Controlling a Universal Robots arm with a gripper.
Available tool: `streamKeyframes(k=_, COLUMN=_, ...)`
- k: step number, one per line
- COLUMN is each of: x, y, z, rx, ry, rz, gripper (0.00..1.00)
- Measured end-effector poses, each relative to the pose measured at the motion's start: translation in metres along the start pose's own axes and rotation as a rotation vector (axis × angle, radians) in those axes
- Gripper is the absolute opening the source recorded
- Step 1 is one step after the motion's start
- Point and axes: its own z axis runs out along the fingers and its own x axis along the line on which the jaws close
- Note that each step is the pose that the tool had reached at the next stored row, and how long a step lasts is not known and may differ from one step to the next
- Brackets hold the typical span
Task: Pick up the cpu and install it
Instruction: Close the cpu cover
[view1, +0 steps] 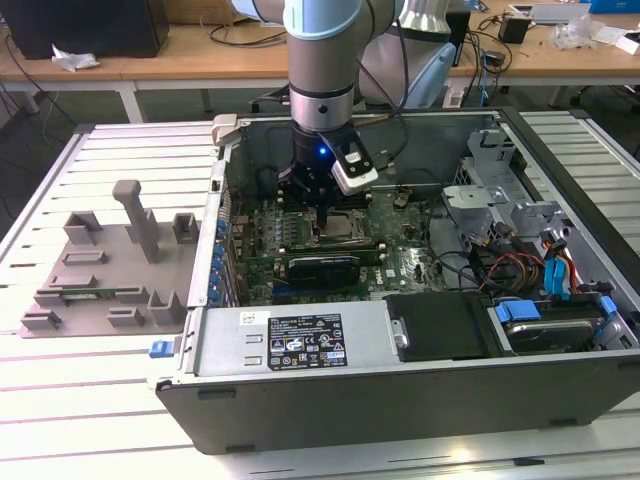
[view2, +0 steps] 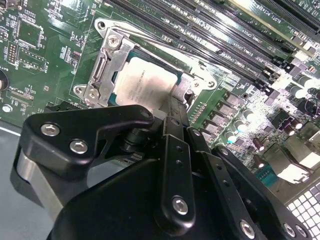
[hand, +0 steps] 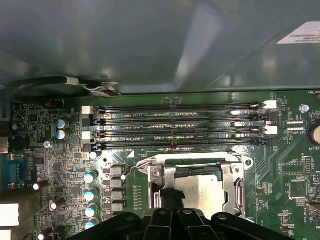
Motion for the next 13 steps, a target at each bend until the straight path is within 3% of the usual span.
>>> streamKeyframes(k=13, x=0.0048, y=-0.0002, z=0.0039, rx=-0.0001, ry=0.0, rz=0.0, gripper=0.11)
